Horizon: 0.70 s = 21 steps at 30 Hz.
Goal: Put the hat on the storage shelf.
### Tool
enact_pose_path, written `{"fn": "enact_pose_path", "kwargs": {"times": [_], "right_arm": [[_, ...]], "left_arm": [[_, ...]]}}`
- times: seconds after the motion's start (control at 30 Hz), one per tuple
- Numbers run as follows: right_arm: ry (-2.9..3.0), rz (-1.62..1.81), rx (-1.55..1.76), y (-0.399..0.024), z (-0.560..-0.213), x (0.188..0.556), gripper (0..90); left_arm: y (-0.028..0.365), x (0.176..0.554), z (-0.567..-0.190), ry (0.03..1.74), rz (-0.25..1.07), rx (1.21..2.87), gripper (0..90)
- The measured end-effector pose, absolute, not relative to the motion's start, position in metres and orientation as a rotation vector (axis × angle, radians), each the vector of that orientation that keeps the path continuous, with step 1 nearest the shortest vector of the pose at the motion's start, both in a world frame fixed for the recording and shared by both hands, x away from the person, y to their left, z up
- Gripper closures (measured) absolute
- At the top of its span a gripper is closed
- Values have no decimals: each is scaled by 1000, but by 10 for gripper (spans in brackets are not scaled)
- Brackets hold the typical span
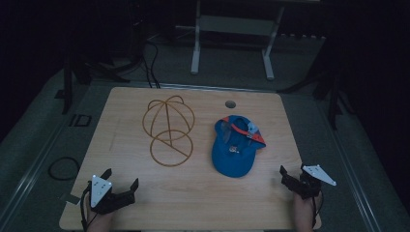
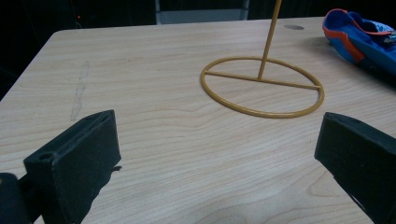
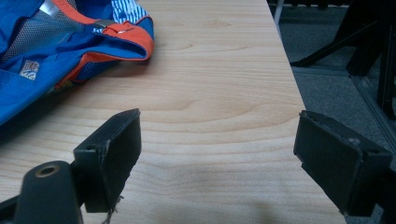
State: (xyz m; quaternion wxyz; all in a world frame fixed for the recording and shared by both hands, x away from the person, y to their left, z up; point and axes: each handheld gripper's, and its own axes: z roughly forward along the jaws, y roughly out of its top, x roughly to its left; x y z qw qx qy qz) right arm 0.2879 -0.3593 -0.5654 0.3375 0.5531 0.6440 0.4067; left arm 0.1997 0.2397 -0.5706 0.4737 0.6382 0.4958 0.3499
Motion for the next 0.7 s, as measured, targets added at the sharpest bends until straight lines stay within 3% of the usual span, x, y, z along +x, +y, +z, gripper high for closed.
{"fn": "enact_pose_path", "kwargs": {"times": [0.33,0.7], "right_arm": [[1672,1130,1462,-362,-564,287,149],[1817,1193,1459,-355,-538,302,148]], "left_arm": [[238,200,-571,1209,853,1574,5],[239,199,-571,1215,847,1562,5]]}}
